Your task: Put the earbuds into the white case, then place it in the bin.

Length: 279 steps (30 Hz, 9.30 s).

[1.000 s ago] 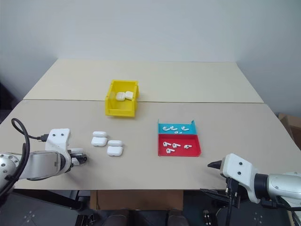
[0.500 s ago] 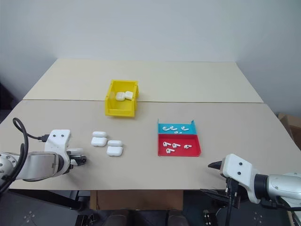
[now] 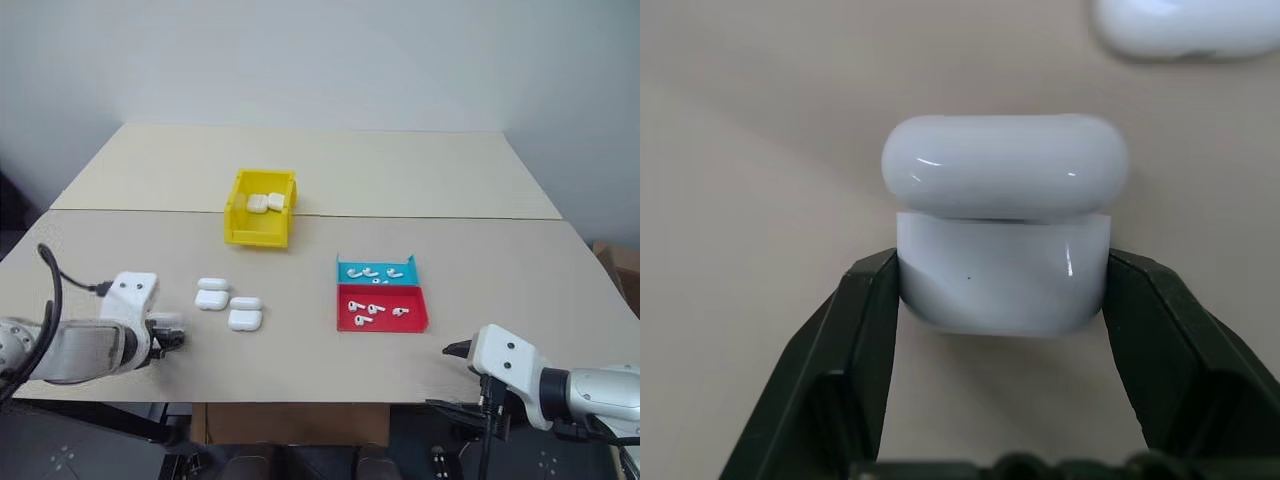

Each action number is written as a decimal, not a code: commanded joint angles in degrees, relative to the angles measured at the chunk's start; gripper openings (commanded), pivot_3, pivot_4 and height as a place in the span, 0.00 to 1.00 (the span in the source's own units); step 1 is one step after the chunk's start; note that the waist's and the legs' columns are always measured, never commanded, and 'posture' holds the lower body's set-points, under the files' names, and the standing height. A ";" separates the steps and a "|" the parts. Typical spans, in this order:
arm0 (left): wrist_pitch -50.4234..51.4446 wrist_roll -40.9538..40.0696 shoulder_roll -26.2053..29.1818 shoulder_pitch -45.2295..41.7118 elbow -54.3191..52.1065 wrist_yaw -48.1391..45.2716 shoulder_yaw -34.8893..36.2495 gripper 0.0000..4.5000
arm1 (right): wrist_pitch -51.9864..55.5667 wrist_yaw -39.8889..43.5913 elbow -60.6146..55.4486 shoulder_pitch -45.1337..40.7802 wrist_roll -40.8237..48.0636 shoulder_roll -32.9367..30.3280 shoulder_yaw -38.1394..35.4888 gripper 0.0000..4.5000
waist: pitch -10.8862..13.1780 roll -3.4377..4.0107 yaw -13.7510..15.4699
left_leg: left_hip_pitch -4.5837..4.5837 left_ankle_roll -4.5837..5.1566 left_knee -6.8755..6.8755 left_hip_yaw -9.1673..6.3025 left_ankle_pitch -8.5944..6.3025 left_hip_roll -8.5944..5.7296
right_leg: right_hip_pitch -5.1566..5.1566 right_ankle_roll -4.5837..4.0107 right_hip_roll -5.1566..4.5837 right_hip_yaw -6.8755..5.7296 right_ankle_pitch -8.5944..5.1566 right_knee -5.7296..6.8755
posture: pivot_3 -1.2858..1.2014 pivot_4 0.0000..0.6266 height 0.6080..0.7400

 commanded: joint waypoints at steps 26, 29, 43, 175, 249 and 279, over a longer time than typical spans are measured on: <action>-77.52 74.25 -49.67 17.19 11.73 -107.95 4.41 0.62 | 9.25 -4.43 -2.10 -24.60 3.31 -6.28 6.09 1.00 | -0.33 0.58 -0.29 | -0.50 0.03 0.16 0.21 0.00 -0.01 | -0.44 0.23 0.02 0.27 0.52 -0.13 | 0.52 0.24 1.00; -81.86 73.67 -52.07 17.09 16.22 -115.95 4.12 0.62 | 11.85 -6.36 -3.25 -29.13 3.75 -6.25 11.07 1.00 | -0.34 0.61 -0.36 | -0.47 0.07 0.19 0.20 0.02 0.03 | -0.45 0.20 0.08 0.28 0.55 -0.07 | 0.52 0.24 1.00; -83.19 74.48 -53.85 15.40 14.30 -120.81 4.99 0.62 | 32.97 -5.32 5.47 -62.42 1.30 -5.97 42.29 1.00 | -0.41 0.72 -1.02 | -0.80 0.16 0.41 0.14 -0.01 0.06 | -0.65 0.31 0.05 0.23 0.66 -0.11 | 0.52 0.24 1.00; -72.14 75.43 -44.41 25.71 2.58 -114.44 9.07 0.62 | 5.58 18.50 37.58 -73.82 -39.05 15.85 55.74 0.20 | -0.42 0.84 -1.63 | -0.74 0.17 0.44 0.16 -0.01 0.14 | -0.71 0.29 0.14 0.22 0.67 0.04 | 0.52 0.24 1.00; -50.82 65.29 -50.49 7.75 -5.65 -106.96 5.06 0.62 | -23.45 7.71 18.27 -51.88 11.79 35.25 25.96 0.32 | -0.42 0.84 -1.66 | -0.61 0.17 0.43 0.11 -0.01 0.19 | -0.58 0.31 0.27 0.28 0.70 0.11 | 0.52 0.24 1.00; -61.67 70.41 -40.39 22.08 1.29 -122.95 14.85 0.62 | -8.05 11.84 37.01 -70.01 -5.07 4.61 34.06 0.37 | -0.41 0.87 -1.86 | -0.61 0.17 0.31 0.21 -0.01 0.21 | -0.70 0.21 0.28 0.31 0.68 -0.01 | 0.52 0.24 1.00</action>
